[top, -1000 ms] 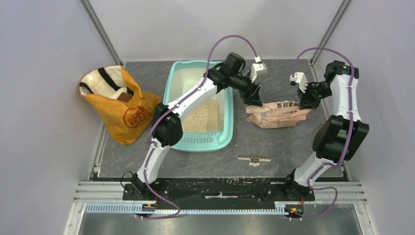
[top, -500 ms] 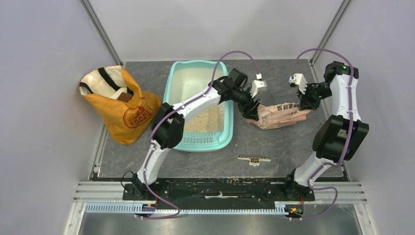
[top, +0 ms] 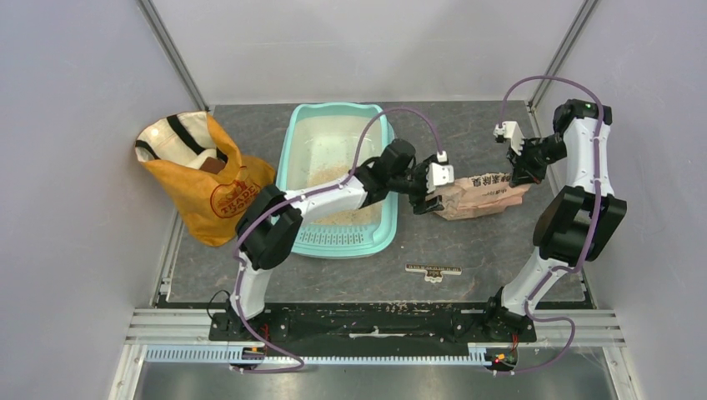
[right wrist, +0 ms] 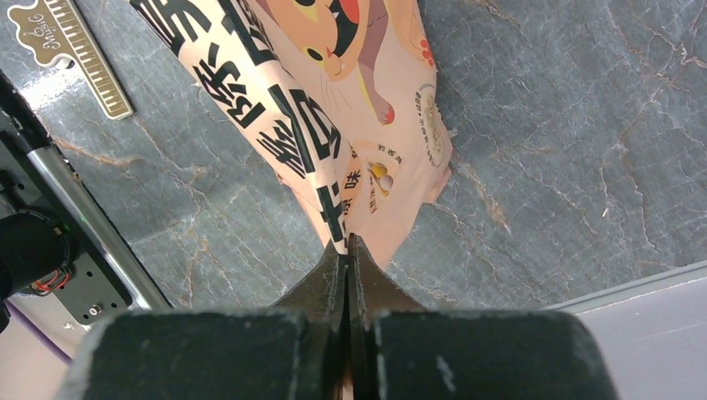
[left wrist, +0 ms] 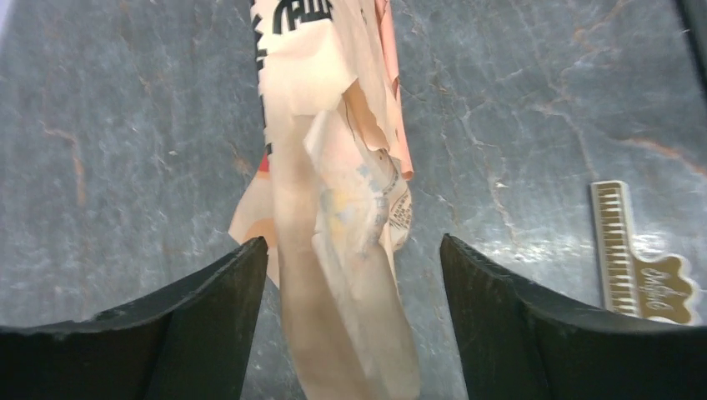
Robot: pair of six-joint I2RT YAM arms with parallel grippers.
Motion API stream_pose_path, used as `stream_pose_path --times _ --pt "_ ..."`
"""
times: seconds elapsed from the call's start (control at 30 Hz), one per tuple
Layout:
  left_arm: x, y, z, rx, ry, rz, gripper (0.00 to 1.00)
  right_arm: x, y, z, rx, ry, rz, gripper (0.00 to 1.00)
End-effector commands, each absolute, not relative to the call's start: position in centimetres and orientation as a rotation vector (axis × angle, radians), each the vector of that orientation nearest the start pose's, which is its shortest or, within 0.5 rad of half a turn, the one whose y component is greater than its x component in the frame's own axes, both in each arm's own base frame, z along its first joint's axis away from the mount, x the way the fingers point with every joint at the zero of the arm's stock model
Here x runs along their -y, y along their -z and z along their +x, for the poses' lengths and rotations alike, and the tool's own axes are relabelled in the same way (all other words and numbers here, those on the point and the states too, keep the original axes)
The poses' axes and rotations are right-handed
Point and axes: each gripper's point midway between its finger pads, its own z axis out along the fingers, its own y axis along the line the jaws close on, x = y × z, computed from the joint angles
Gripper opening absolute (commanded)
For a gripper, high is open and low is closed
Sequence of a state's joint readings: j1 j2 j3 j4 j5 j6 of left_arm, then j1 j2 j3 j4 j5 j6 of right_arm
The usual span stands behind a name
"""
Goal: Fill the litter box with clean litter
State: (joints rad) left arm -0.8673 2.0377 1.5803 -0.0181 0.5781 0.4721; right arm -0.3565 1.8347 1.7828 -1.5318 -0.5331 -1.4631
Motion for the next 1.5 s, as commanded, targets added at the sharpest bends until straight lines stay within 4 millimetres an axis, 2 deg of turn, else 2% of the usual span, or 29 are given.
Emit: stream_pose_path --times 0.0,0.1,0.17,0.3,0.47,0.53,0.57,0.6,0.67,0.7,0.93,0.97,1.0,1.03,1.1,1.17,1.3,1.47 --pt "51.5 -19.5 32.3 -1.016 0.595 1.503 0.76 5.9 -18.2 30.6 -2.321 -0.556 -1.418 0.00" --pt "51.8 -20.6 32.7 -0.910 0.412 1.429 0.54 6.0 -18.0 30.3 -2.347 -0.574 -1.424 0.00" --pt "51.6 -21.3 32.8 -0.864 0.312 1.395 0.48 6.0 -18.0 30.1 -2.358 -0.588 -1.423 0.00" --pt "51.1 -23.0 32.6 -0.788 0.229 1.337 0.46 5.7 -18.2 29.5 -2.371 -0.628 -1.416 0.00" --pt "51.7 -24.8 33.2 -0.714 0.139 1.266 0.51 5.1 -18.4 28.8 -2.360 -0.641 -1.431 0.00" --pt "51.8 -25.3 33.5 -0.685 0.109 1.245 0.48 5.1 -18.3 28.4 -2.364 -0.642 -1.445 0.00" --pt "51.8 -25.4 33.6 -0.671 0.097 1.243 0.43 5.1 -18.2 28.2 -2.367 -0.643 -1.453 0.00" --pt "51.9 -25.5 33.5 -0.661 0.093 1.243 0.33 5.2 -18.1 28.1 -2.372 -0.641 -1.458 0.00" --pt "52.0 -25.4 33.1 -0.637 0.095 1.265 0.05 5.2 -18.2 28.0 -2.372 -0.636 -1.461 0.00" --pt "52.1 -25.1 33.0 -0.624 0.093 1.284 0.02 5.2 -18.3 28.0 -2.366 -0.631 -1.464 0.00" --pt "51.6 -24.1 31.7 -0.484 0.119 1.381 0.02 4.9 -18.6 26.9 -2.368 -0.623 -1.471 0.00" --pt "51.6 -23.5 31.3 -0.456 0.127 1.418 0.02 4.9 -18.4 26.7 -2.382 -0.635 -1.463 0.11" --pt "51.7 -22.8 31.0 -0.439 0.136 1.446 0.02 4.8 -18.2 26.7 -2.394 -0.651 -1.447 0.31" --pt "51.8 -22.3 30.6 -0.413 0.146 1.468 0.02 4.6 -18.2 26.8 -2.403 -0.665 -1.422 0.47" --pt "52.2 -21.3 30.2 -0.370 0.146 1.502 0.02 3.9 -18.6 27.7 -2.382 -0.692 -1.363 0.73" --pt "52.7 -20.6 30.3 -0.337 0.124 1.519 0.02 2.9 -19.4 28.6 -2.355 -0.704 -1.328 0.79" --pt "53.5 -20.5 31.3 -0.314 0.080 1.533 0.02 0.7 -20.3 29.2 -2.303 -0.736 -1.342 0.80" --pt "53.9 -19.2 30.8 -0.215 0.034 1.581 0.02 -1.7 -20.9 29.2 -2.257 -0.775 -1.377 0.76"
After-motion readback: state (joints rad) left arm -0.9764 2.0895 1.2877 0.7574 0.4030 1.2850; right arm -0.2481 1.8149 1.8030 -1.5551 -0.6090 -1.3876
